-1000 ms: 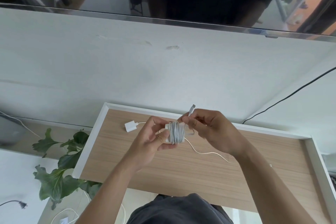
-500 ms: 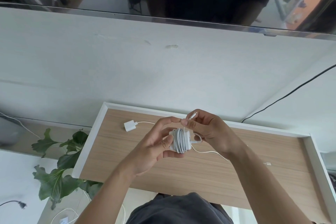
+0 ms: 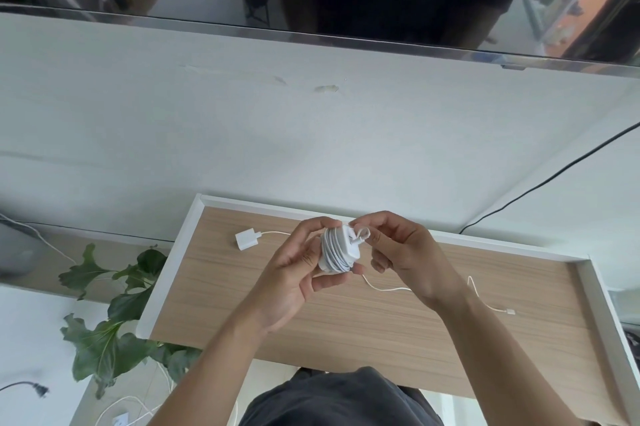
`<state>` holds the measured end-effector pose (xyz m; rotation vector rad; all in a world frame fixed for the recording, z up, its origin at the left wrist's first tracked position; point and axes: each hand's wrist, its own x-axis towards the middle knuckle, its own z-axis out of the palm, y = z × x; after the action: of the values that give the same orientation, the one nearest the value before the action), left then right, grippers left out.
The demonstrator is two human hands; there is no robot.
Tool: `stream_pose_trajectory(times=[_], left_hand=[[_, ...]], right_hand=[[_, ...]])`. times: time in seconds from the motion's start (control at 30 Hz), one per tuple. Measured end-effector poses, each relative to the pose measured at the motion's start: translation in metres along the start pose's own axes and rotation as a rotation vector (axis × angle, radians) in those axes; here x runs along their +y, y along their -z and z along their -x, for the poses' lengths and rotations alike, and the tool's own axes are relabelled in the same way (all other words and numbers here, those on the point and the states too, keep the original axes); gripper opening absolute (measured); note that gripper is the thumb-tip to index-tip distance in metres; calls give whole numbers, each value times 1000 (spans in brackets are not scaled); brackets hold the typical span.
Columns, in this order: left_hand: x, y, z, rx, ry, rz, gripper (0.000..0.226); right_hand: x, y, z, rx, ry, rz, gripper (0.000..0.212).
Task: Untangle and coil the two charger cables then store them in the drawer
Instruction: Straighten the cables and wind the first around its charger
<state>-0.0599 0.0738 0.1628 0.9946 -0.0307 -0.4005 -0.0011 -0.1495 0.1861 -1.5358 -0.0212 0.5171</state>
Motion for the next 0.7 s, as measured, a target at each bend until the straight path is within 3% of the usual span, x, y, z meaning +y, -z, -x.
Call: stream_pose_trajectory(times=[0.23, 0.57, 0.7], left_hand=[[0, 0, -5, 124, -1, 64, 34], [2, 6, -3, 49, 51, 77, 36], [2, 8, -3, 63, 37, 96, 37]], right_hand=[[-4, 6, 5, -29, 74, 177, 19], [-6, 8, 0, 47, 160, 86, 18], [-2, 10, 0, 0, 125, 129, 16]])
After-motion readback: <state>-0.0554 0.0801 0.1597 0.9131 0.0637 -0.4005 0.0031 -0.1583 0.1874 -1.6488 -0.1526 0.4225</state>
